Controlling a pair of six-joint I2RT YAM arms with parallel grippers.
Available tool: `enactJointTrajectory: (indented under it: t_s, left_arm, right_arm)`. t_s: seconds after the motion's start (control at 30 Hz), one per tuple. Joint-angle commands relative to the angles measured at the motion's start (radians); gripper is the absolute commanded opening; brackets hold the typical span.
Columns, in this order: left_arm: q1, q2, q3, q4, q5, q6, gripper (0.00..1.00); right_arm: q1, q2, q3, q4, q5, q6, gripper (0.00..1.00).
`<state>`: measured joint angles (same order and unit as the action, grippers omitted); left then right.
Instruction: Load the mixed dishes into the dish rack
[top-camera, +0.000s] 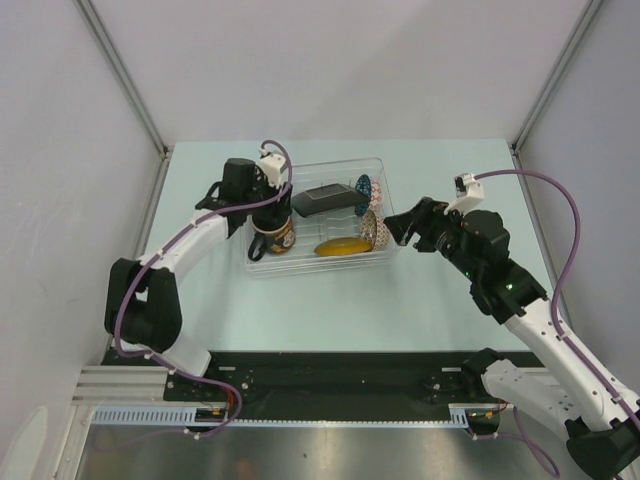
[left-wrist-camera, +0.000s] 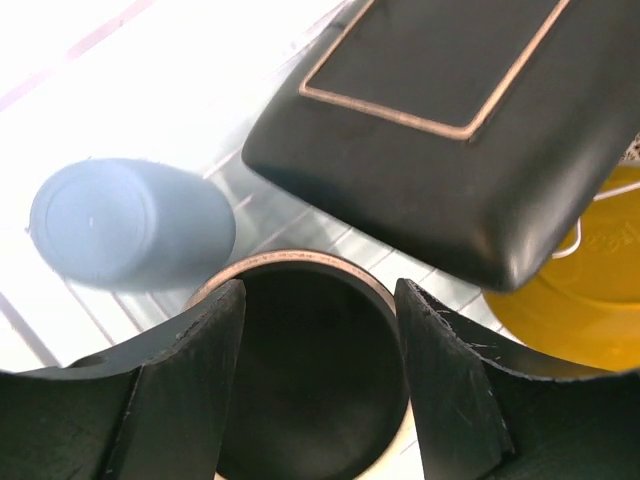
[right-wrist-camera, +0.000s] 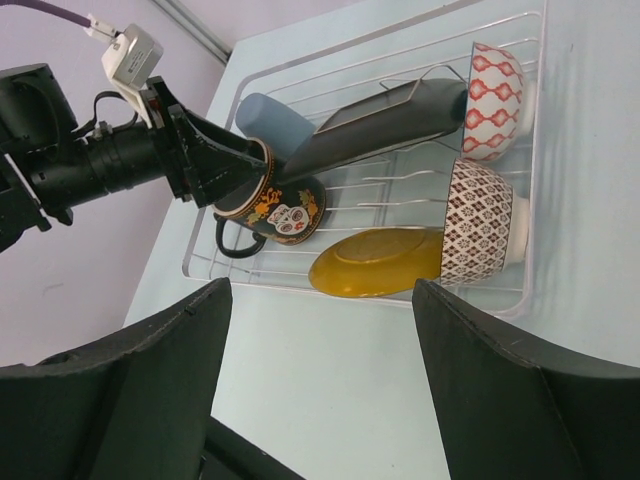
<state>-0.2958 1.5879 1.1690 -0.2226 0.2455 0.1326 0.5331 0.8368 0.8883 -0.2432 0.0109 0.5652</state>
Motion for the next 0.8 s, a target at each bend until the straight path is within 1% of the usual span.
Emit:
enactJointTrajectory:
  t_s: [0.0,0.33,0.6,0.67,0.77]
  left_arm:
    - [0.014,-0.077,-0.049,-0.061,-0.034,0.036,0.66]
    - [0.014,-0.149,-0.055,-0.086,-0.037,0.016,0.67]
    - [0.015,-0.178,0.089,-0.127,-0.026,-0.06,0.74]
    - [0.021,-0.213,0.133,-0.153,-0.02,-0.085,0.75]
    - [0.038,-0.278,0.176,-0.188,0.006,-0.122,0.8]
  right_arm:
    - [-0.004,-0.013,-0.002,0.016,-0.002,0.005,0.78]
    - [-0.005,-0.024,-0.014,0.016,-0.002,0.007,0.78]
    - [-0.004,0.019,-0.017,0.007,0.003,-0.01,0.8]
    - [-0.005,0.041,-0.014,0.008,-0.002,-0.016,0.79]
    - [0.002,0.077,0.012,-0.014,-0.002,-0.022,0.79]
